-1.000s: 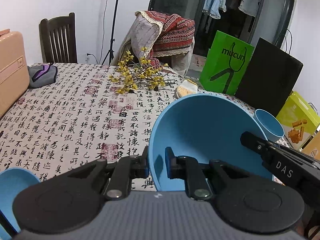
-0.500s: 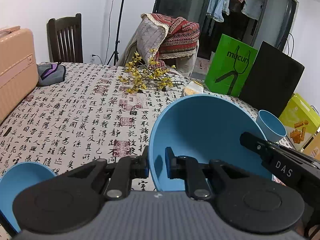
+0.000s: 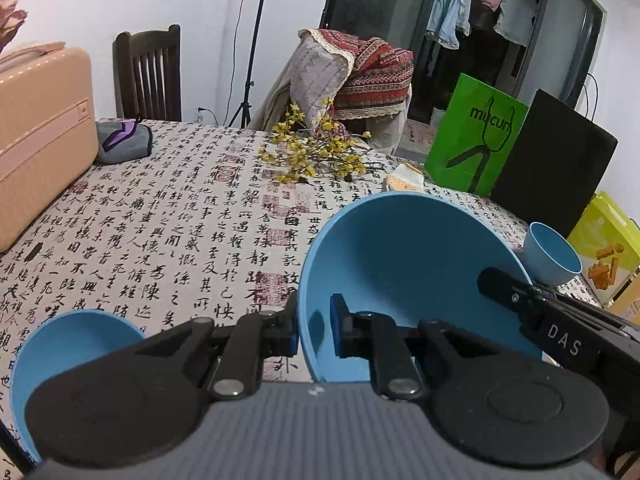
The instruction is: Organize plates and bowls
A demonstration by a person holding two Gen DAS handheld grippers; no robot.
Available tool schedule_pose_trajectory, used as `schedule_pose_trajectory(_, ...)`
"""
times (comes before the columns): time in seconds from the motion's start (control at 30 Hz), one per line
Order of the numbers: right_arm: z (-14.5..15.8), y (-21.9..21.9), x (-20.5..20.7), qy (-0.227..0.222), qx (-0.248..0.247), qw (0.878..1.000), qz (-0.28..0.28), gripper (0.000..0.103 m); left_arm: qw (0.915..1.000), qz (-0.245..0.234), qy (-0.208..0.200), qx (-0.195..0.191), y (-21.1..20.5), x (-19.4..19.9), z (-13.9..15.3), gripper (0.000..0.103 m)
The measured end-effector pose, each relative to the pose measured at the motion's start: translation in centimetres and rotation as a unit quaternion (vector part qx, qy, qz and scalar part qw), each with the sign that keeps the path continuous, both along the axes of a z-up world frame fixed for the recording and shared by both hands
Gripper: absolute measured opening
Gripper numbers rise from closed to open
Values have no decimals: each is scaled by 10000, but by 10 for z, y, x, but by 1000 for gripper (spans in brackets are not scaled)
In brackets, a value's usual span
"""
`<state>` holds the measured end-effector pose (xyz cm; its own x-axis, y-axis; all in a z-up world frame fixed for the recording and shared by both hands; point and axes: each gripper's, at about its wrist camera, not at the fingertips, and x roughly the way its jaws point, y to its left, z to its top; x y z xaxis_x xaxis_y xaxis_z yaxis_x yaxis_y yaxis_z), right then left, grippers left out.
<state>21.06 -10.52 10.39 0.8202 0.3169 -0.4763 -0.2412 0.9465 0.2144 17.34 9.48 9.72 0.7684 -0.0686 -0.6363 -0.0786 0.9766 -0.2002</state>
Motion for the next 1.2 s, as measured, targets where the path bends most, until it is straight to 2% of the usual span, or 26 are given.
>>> schedule_pose_trajectory(1.2, -3, 62, -13, -34, 19, 9992, 387, 8, 9988, 474, -89, -68, 58, -27, -6, 15)
